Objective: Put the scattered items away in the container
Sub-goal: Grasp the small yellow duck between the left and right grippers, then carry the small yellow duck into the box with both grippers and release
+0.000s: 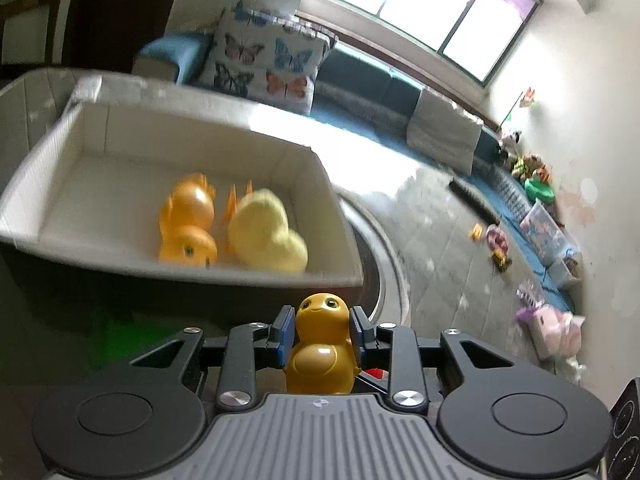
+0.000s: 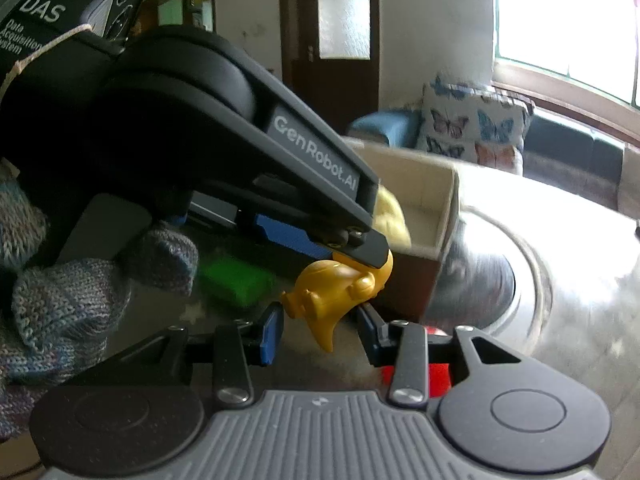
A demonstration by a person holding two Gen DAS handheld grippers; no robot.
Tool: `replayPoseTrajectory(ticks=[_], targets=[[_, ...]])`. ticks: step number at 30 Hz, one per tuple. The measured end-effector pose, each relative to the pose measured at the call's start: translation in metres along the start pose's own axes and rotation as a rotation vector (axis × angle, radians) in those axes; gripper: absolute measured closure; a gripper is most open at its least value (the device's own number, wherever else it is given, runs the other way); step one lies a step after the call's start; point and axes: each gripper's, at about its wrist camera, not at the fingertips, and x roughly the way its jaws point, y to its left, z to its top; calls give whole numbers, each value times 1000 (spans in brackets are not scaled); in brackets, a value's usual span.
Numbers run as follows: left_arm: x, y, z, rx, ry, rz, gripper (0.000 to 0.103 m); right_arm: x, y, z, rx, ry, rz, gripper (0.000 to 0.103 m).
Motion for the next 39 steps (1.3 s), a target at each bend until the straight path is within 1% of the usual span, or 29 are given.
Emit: replayPoseTrajectory(ticks=[6, 10, 13, 17, 22, 32, 39], targets=[[-2, 6, 34, -15, -80, 31, 71, 19, -5, 37, -32, -48, 23, 63], [8, 18, 51, -50, -100, 52, 71, 43, -11, 60, -37, -46, 51, 63], [17, 29, 60, -84, -98, 63, 71, 62, -15, 71, -39, -29, 70, 63], [32, 45, 65, -133, -78, 73, 71, 84, -19, 74, -46, 2, 88, 63], [43, 58, 64, -165, -64, 77, 71, 101, -21, 72, -44, 21, 85, 62], [44, 60, 59, -168, -57, 76, 71, 108, -27, 75, -28, 19, 67, 62], [37, 60, 56, -174, -60, 70, 71, 103, -26, 76, -31, 9, 54, 61]])
